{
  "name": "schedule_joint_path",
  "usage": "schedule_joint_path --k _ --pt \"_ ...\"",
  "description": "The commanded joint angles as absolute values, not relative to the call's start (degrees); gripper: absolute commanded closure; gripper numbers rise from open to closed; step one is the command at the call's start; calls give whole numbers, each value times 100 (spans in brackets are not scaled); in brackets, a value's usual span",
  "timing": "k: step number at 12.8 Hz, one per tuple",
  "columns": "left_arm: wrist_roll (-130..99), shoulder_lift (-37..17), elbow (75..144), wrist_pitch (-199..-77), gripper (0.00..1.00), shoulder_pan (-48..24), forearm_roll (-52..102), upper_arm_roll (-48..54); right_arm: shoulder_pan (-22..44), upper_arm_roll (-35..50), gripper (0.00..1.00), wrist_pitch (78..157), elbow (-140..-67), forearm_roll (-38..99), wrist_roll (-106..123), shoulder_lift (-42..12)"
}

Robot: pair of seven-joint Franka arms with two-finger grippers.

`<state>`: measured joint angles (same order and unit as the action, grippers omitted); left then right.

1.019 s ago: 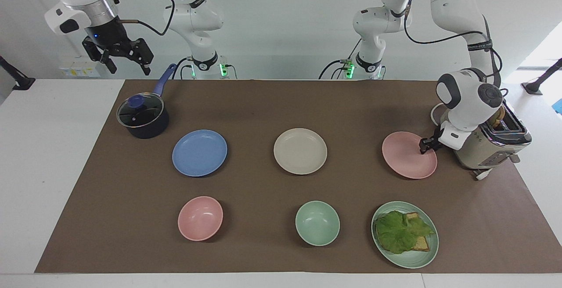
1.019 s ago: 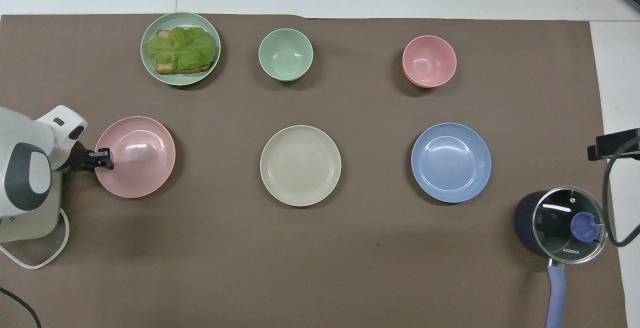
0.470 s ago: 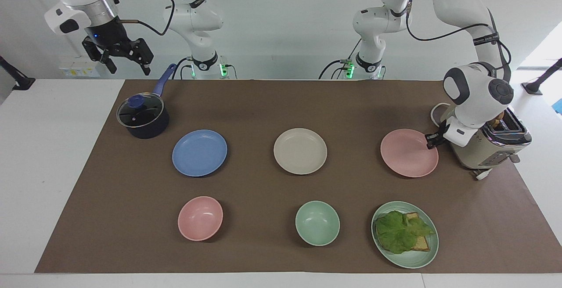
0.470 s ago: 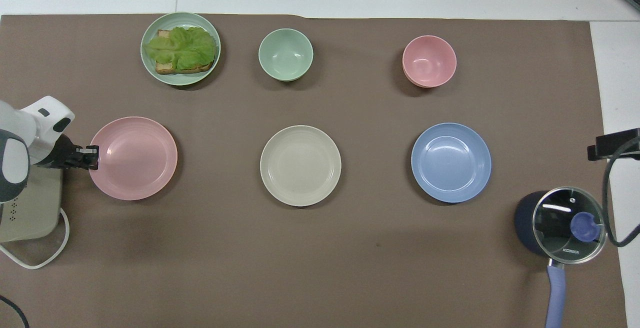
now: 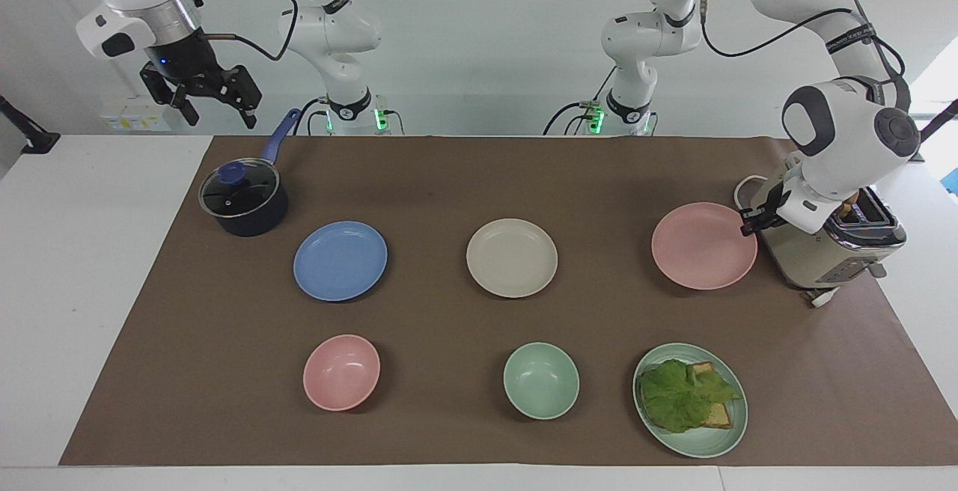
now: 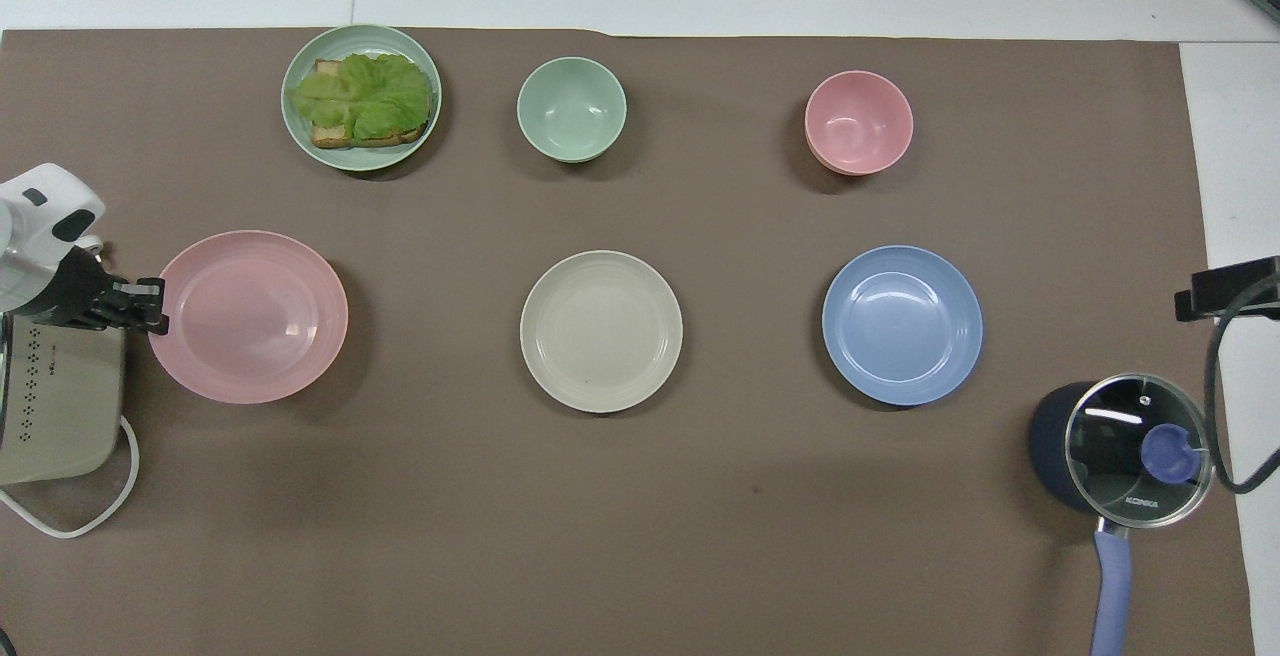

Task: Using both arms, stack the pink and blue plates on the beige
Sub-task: 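Slide the pink plate with the left gripper onto the beige plate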

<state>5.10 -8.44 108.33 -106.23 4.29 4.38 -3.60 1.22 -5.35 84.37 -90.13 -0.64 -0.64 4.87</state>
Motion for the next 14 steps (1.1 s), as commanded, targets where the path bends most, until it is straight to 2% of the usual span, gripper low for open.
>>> schedule_joint_path --k 1,5,14 --pt "624 -668 10775 -10380 100 501 964 -273 114 -536 0 8517 -9141 26 -62 606" --pt "624 -493 10845 -10327 100 282 1668 -237 114 -536 0 8508 -9141 26 -62 606" --pt "-464 -404 10925 -10871 100 -1562 2276 -229 114 -536 0 8517 -9141 26 -62 606"
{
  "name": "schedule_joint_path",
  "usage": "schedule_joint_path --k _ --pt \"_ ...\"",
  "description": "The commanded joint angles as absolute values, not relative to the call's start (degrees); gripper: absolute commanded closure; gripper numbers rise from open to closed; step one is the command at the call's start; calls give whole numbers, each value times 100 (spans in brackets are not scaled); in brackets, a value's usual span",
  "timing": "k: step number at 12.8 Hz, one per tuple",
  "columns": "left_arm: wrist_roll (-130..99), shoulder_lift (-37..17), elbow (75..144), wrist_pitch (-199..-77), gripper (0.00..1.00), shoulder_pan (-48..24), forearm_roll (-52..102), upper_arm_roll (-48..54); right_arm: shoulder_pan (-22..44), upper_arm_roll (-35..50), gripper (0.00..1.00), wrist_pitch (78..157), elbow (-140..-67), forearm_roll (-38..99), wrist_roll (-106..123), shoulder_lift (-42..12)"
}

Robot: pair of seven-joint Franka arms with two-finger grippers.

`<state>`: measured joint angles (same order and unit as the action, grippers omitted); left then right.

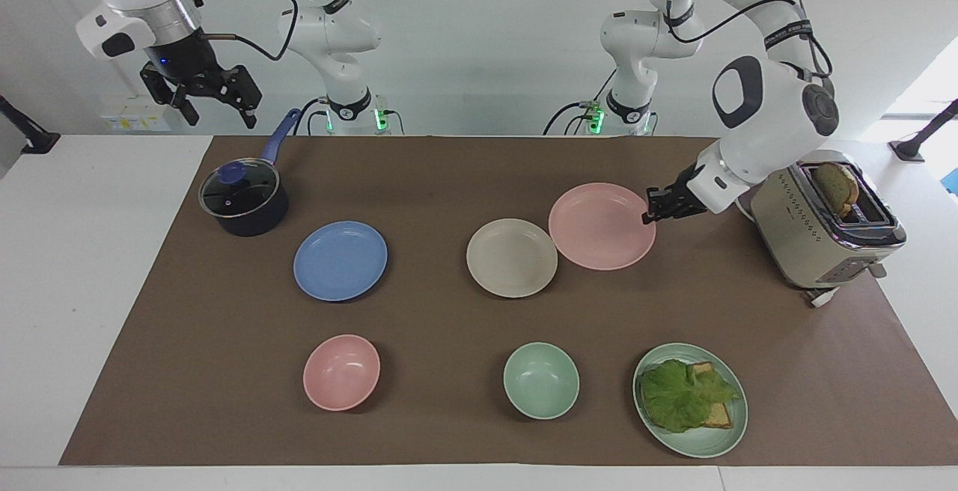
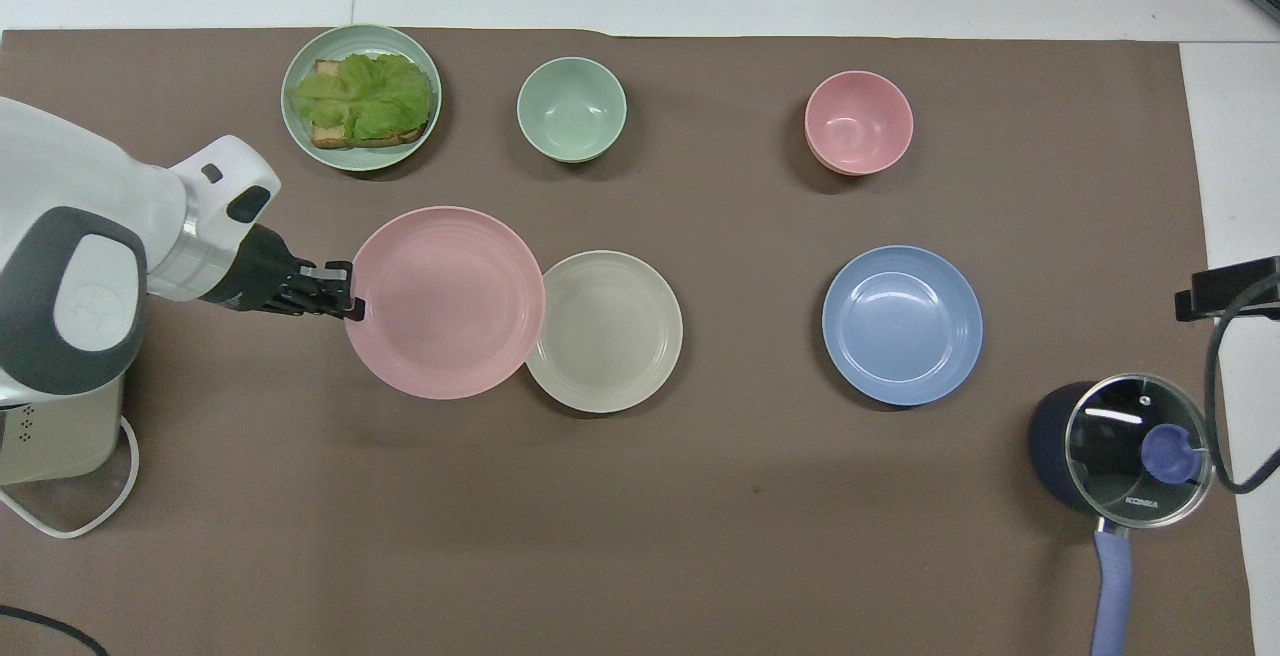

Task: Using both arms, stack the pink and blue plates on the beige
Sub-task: 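Slide the pink plate with the left gripper onto the beige plate, then release the pink plate and withdraw the left gripper while the right gripper reaches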

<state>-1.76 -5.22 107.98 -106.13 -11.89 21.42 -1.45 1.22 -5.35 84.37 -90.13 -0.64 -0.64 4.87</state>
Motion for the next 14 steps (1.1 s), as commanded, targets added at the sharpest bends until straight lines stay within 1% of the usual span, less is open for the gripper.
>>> schedule_joint_path --k 1,4,6,12,14 --pt "-640 -404 10960 -11037 100 -1738 2346 -229 114 -536 0 8508 -9141 26 -62 606" --pt "-914 -483 11117 -11477 100 -2231 2443 -237 114 -536 0 8517 -9141 26 -62 606" --pt "-923 -667 11293 -12065 100 -2425 2549 -237 114 -536 0 8508 -9141 26 -62 606" --pt "-914 -1159 11311 -12690 100 -2505 2584 -237 61 -536 0 8508 -9360 -70 26 659" --pt "-905 -1160 11320 -12718 100 -2505 2584 -246 105 -536 0 8508 -9387 -70 18 694"
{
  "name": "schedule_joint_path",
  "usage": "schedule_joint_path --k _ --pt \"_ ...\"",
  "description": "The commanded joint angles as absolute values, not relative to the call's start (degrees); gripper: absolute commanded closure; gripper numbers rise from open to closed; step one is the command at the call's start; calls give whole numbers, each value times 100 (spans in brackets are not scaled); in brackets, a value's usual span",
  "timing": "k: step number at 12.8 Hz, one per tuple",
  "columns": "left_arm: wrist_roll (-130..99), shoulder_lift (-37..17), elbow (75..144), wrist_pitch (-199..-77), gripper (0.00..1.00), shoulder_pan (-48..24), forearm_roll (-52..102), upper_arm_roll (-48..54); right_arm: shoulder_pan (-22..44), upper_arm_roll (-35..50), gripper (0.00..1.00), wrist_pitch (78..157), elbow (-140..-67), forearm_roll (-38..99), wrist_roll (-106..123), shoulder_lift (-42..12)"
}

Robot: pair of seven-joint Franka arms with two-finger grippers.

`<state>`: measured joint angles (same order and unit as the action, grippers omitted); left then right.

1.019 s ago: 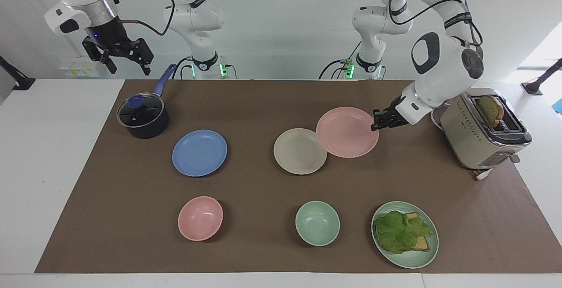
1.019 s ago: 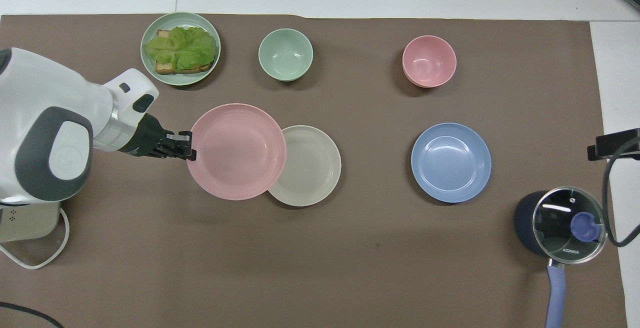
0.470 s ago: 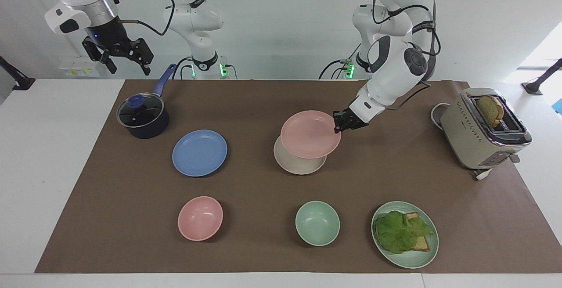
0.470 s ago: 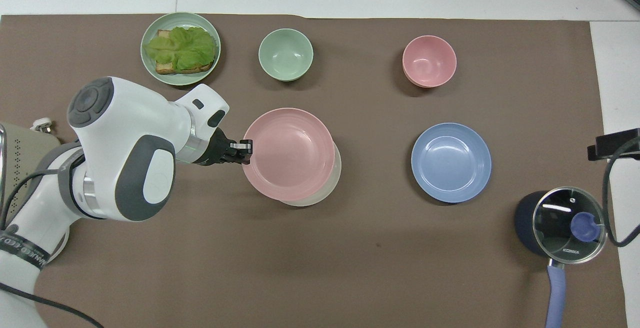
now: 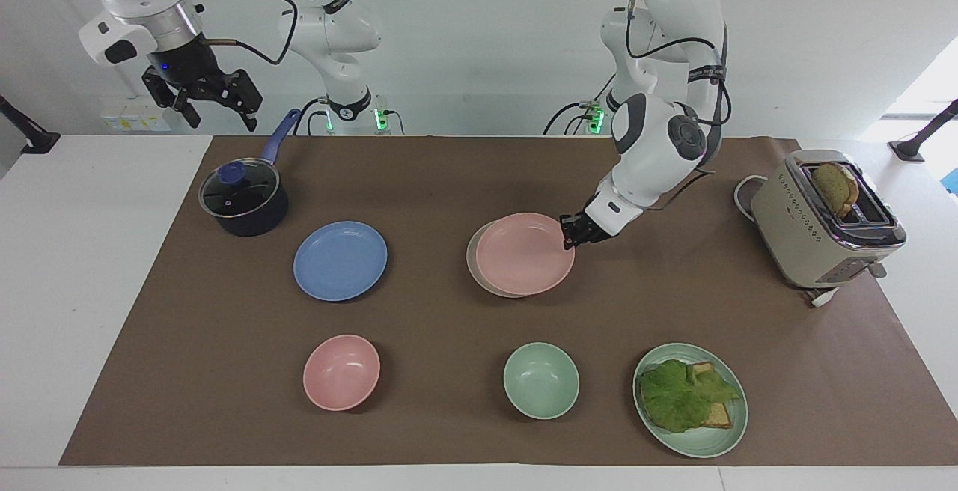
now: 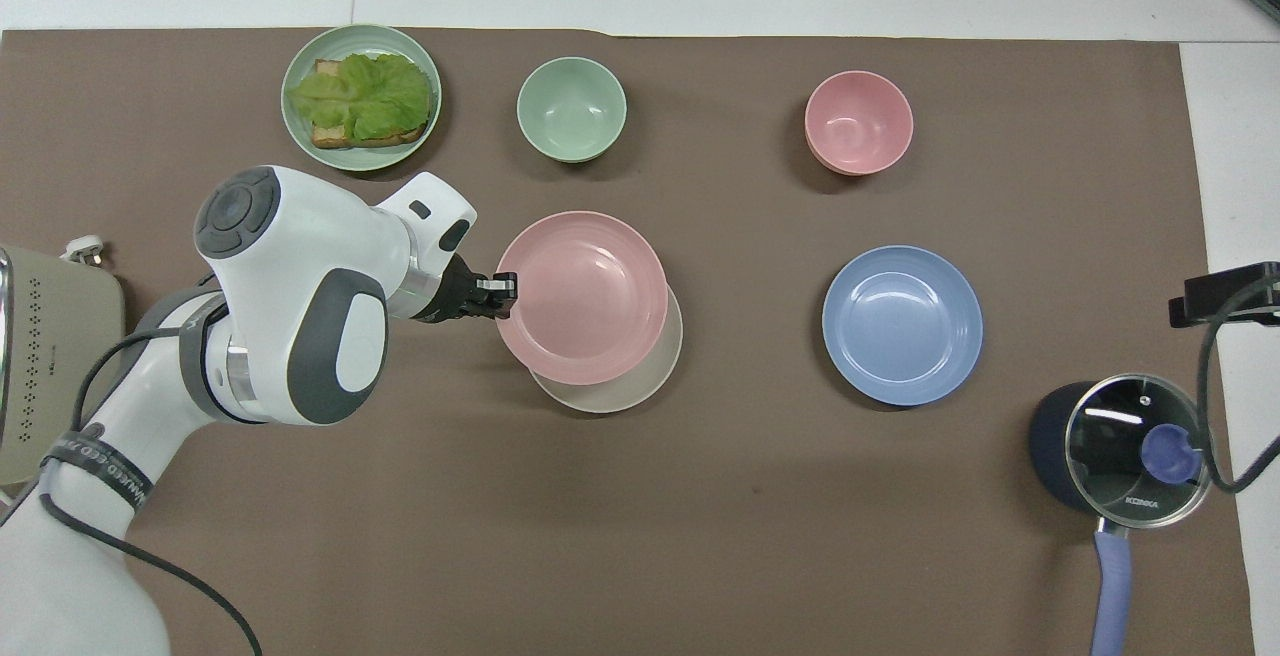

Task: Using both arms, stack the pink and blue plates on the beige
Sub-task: 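Release the pink plate and withdraw the left gripper while the right gripper reaches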

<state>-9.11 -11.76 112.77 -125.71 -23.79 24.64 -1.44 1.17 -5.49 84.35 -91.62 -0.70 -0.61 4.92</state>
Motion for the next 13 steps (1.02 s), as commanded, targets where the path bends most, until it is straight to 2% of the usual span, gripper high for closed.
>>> schedule_joint_path --k 1,11,12,13 --pt "-905 -1169 11320 -12726 100 -2505 2584 -246 105 -536 0 8508 -9387 -70 18 694" --pt "-905 -1274 11347 -12894 100 -2645 2575 -246 88 -536 0 8710 -9466 -70 9 677" --pt "-862 -1274 11347 -12859 91 -2637 2575 -246 62 -536 0 8693 -9475 -70 26 685" --pt "-870 -1274 11347 -12885 20 -2628 2575 -246 53 -536 0 8736 -9544 -62 18 686"
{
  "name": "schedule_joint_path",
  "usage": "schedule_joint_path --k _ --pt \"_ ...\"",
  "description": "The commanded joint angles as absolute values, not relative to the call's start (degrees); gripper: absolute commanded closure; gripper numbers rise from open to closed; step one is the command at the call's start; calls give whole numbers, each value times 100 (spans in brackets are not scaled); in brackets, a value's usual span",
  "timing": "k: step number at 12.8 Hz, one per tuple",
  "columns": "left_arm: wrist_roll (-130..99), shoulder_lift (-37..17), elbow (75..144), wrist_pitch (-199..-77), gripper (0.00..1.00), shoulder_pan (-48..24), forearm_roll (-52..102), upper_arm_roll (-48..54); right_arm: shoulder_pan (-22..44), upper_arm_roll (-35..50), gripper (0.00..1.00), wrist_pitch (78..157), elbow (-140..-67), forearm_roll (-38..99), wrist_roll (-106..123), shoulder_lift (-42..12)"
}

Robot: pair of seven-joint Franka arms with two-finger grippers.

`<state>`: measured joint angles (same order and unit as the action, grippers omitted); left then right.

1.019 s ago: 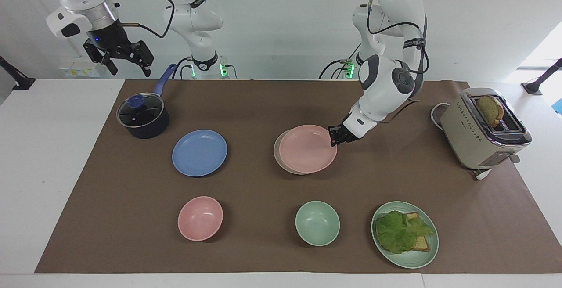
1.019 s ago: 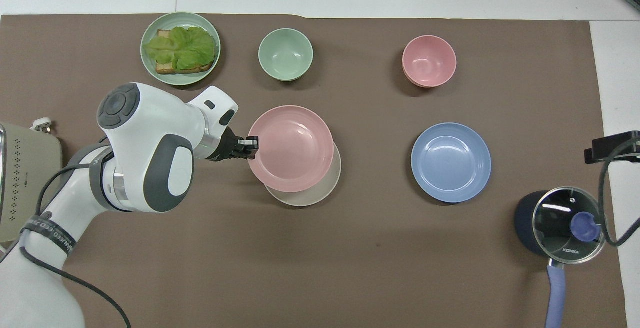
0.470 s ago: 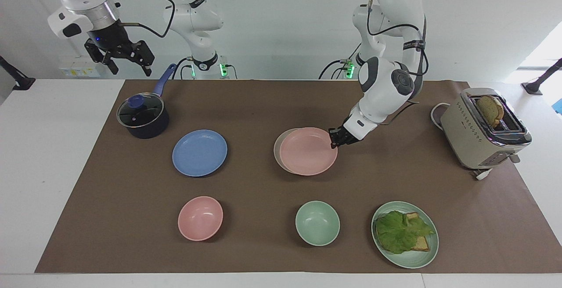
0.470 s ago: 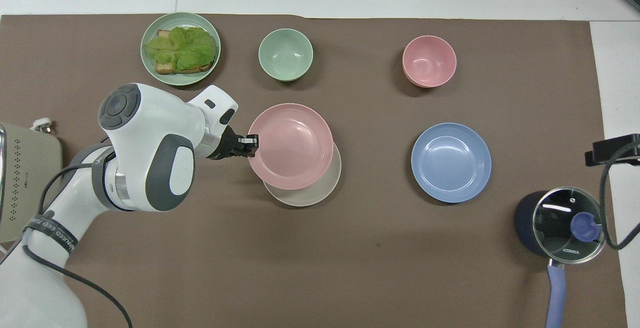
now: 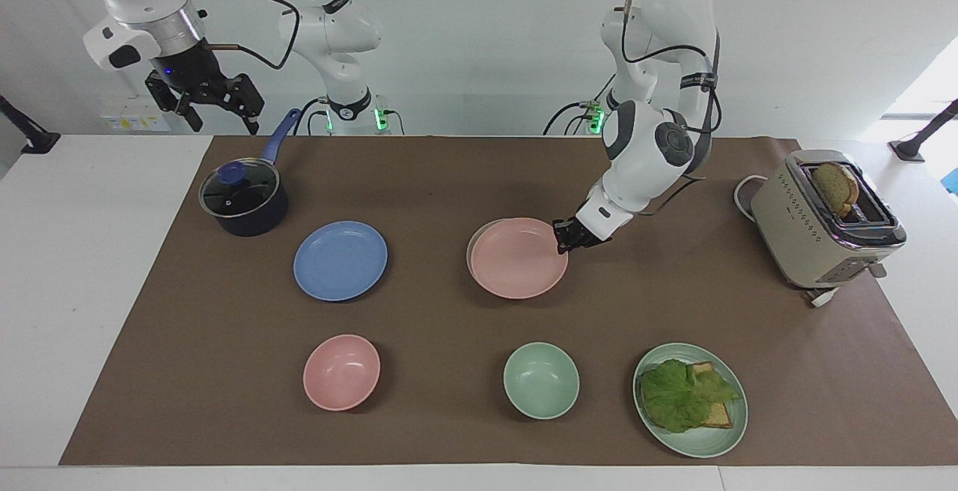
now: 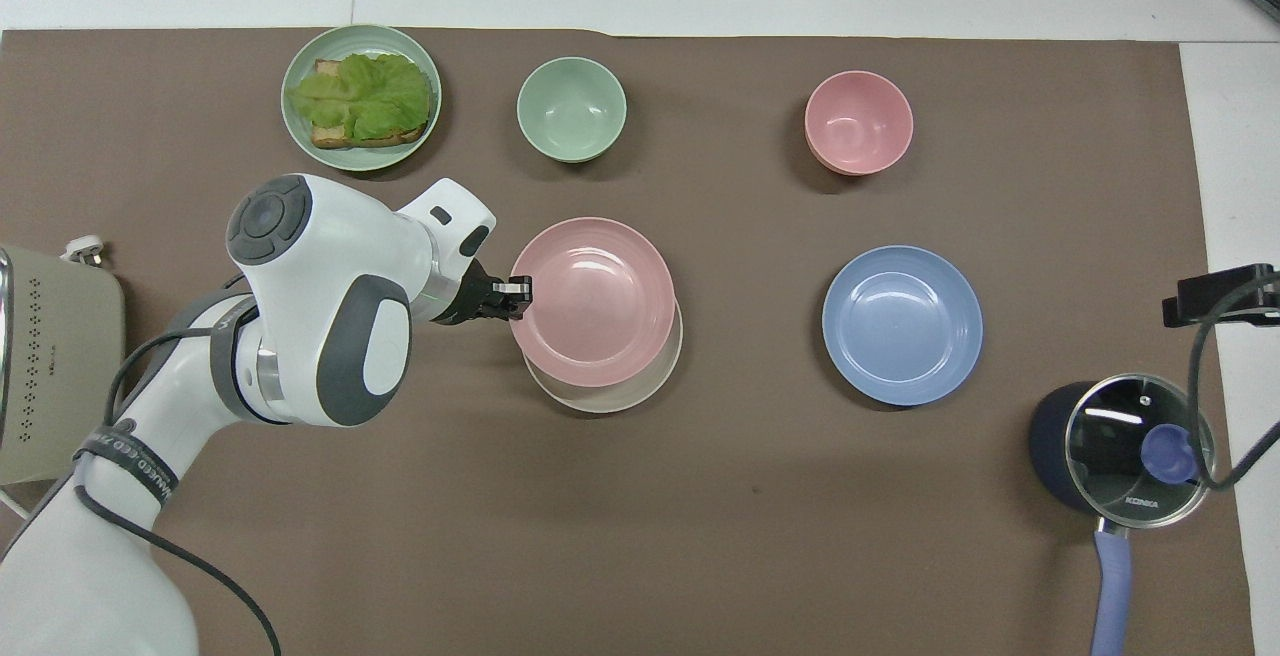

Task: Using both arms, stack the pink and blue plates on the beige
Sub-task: 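Release the pink plate and withdraw the left gripper while the right gripper reaches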

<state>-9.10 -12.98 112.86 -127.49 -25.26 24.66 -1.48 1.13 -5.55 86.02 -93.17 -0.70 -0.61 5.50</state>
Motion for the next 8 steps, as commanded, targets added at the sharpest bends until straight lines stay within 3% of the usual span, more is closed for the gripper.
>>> schedule_joint_path --k 1,5,8 --pt "-914 -1283 11329 -12893 0 -2637 2575 -246 44 -536 0 8832 -9632 -62 35 677" --pt "-826 -1283 11285 -12841 0 -2575 2532 -255 254 -536 0 10052 -10510 35 35 519" --pt "-835 -1178 11163 -12710 0 -2444 2173 -316 395 -536 0 10440 -10599 35 35 89"
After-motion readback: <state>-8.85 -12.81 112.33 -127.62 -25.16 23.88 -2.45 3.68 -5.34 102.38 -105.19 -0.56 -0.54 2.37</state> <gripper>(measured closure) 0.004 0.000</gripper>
